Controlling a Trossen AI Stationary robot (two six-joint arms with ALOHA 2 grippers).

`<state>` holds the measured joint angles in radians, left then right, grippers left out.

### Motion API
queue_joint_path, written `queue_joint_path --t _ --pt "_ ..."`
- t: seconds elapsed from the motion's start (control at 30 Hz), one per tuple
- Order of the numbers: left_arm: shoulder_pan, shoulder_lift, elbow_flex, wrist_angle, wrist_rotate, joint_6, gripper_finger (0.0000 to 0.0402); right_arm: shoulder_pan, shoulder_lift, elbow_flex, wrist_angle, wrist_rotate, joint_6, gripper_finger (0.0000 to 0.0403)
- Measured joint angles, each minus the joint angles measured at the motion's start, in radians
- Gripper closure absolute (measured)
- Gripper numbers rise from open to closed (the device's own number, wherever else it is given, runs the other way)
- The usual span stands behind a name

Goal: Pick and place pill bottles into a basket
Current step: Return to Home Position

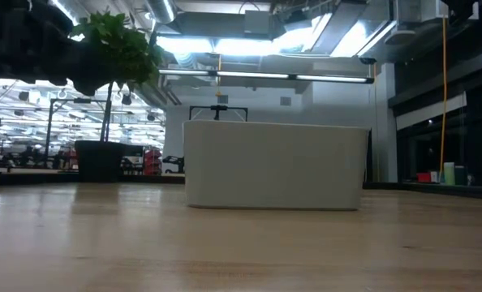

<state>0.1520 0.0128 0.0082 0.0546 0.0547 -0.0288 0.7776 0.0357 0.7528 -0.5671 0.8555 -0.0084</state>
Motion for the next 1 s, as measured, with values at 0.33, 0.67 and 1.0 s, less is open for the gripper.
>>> queue_joint_path --t 0.33,0.67,1.0 --pt "0.000 0.000 0.000 -0.003 -0.090 0.017 0.0111 0.000 0.000 -0.009 -0.010 -0.001 -0.055 0.0178" --pt "0.000 0.002 0.000 -0.007 -0.089 0.017 0.0111 0.000 -0.029 -0.164 0.160 -0.696 0.092 0.0178" --pt "0.000 0.003 0.000 -0.006 -0.089 0.017 0.0111 0.000 -0.031 -0.692 0.764 -0.824 0.243 0.0178"
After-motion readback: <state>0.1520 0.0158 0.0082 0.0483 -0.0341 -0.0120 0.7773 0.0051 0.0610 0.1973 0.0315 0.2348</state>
